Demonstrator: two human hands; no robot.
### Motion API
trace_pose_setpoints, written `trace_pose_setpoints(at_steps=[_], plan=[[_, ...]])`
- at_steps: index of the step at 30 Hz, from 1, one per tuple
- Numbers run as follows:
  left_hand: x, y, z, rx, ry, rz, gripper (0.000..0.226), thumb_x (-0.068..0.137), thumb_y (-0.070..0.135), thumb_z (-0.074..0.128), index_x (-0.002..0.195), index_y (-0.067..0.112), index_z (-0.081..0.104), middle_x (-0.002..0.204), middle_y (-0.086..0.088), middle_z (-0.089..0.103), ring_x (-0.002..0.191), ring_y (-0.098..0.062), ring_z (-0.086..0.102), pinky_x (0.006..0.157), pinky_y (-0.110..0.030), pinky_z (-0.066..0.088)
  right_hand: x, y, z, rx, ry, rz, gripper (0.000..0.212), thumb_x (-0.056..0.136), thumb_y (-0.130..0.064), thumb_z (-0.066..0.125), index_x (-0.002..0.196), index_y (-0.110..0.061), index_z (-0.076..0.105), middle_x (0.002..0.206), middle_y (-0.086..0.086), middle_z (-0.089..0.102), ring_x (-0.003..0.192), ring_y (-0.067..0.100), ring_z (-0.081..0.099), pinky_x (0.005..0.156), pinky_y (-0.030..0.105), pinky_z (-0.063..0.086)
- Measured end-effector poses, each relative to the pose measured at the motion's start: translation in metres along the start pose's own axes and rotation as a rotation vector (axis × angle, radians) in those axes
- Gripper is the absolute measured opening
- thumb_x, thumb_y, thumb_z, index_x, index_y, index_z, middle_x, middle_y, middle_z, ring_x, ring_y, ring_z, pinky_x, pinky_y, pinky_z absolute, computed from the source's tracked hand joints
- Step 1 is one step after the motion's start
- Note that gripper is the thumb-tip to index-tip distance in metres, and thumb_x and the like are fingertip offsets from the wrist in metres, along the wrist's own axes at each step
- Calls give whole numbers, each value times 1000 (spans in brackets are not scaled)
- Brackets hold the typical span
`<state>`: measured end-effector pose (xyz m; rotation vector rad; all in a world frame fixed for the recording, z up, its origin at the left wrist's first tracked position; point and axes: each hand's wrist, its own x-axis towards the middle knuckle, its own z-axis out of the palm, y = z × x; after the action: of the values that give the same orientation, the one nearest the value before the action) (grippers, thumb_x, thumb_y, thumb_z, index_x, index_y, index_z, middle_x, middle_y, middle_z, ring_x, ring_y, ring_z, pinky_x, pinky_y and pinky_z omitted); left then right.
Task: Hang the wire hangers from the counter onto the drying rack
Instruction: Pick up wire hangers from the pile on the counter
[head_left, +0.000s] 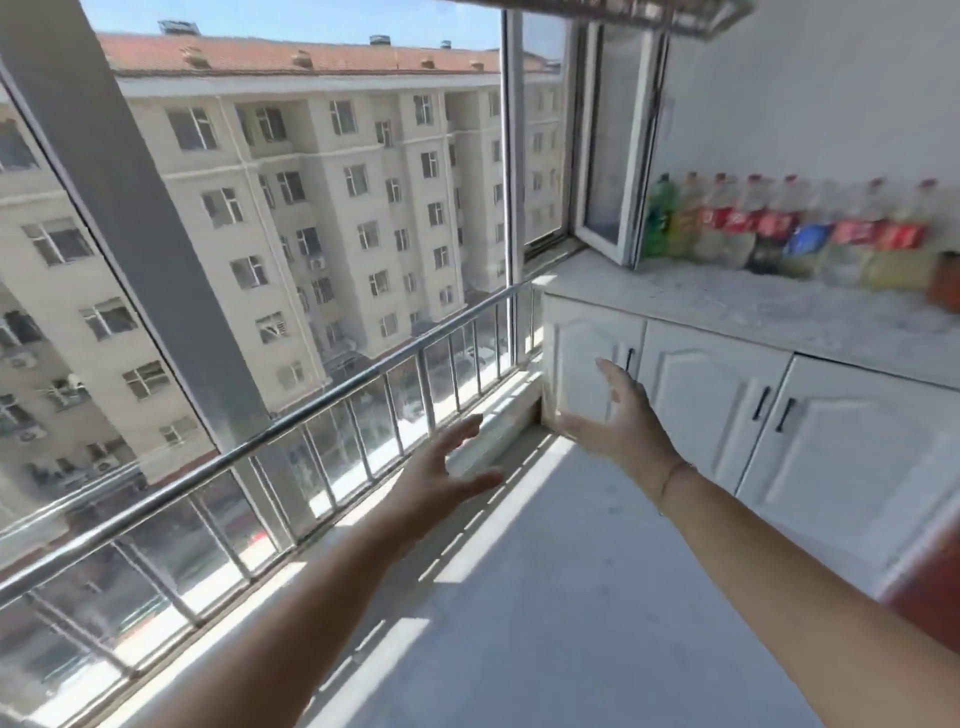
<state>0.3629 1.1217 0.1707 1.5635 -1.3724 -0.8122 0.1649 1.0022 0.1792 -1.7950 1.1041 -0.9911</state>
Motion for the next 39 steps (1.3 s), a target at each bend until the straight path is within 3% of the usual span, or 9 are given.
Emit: trace_pose_setpoints(at_steps=[5,9,13,17,24,28,32,39], plan=[[86,3,55,12,-129,45,71,74,32,76,138,26,45,135,17,47,126,3,40,102,-16,25,41,47,-58,-28,138,86,81,74,-30,74,142,-26,29,146,3,28,136,17,28,111,35,28],[164,2,91,38,-198,86,81,63,53,77,135,33,46,133,19,50,124,3,44,102,-19,30,86,81,-100,-37,214,131,76,78,-30,71,142,-24,30,147,1,30,135,16,30,109,33,30],[249,11,126,-45,-284,95,69,72,31,78,134,28,48,133,13,53,126,-5,46,89,-12,35,138,108,-140,-9,292,161,67,80,-24,70,138,-22,37,144,1,37,132,16,36,103,28,32],[327,28,161,-77,-349,114,66,74,26,77,133,29,47,129,12,53,125,-8,47,81,-10,37,182,130,-186,-20,407,205,64,78,-21,71,135,-20,41,140,1,42,125,15,42,94,25,34],[431,54,238,-63,-470,141,65,75,27,77,133,27,48,131,9,54,123,-7,48,97,-25,36,233,184,-258,-22,580,294,52,78,-16,70,126,-16,50,132,3,50,122,18,48,91,24,38],[485,57,291,-74,-511,130,64,74,28,77,132,26,49,130,9,55,122,-8,48,95,-24,35,267,222,-296,22,601,329,43,80,-13,68,120,-15,53,121,1,53,119,12,47,67,5,42],[548,58,347,-55,-511,109,64,74,31,77,132,27,50,127,11,56,121,-7,49,95,-25,36,313,269,-342,0,595,346,37,79,-14,69,113,-19,55,119,1,56,115,13,50,89,21,38],[650,70,443,-73,-465,49,58,76,27,75,129,22,52,128,5,57,120,-11,50,93,-25,37,408,344,-430,-45,530,412,34,79,-16,68,112,-15,58,109,1,58,103,13,54,89,23,40]])
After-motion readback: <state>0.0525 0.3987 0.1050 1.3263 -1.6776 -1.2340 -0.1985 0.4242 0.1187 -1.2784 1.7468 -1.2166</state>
